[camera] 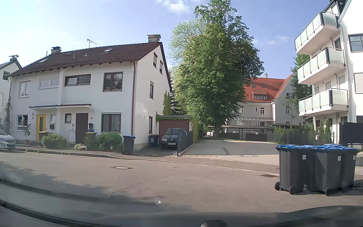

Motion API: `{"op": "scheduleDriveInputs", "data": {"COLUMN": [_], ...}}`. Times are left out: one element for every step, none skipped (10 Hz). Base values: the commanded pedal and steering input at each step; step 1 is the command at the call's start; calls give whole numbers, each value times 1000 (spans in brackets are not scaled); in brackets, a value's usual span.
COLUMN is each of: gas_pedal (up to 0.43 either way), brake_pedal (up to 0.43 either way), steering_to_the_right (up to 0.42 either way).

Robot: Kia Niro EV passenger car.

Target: Follow the waypoints while adhering to traffic rules and regulations

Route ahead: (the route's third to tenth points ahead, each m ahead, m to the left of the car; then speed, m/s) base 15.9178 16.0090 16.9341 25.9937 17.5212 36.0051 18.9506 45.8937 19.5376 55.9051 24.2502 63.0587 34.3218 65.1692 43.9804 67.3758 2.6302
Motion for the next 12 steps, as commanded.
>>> {"op": "scheduleDriveInputs", "data": {"gas_pedal": [0,0,0,0,0,0,0,0,0,0,0,0], "brake_pedal": [0,0,0,0,0,0,0,0,0,0,0,0], "steering_to_the_right": [-194,-220,-247,-268,-296,-318,-327,-332,-337,-344,-352,-368]}}
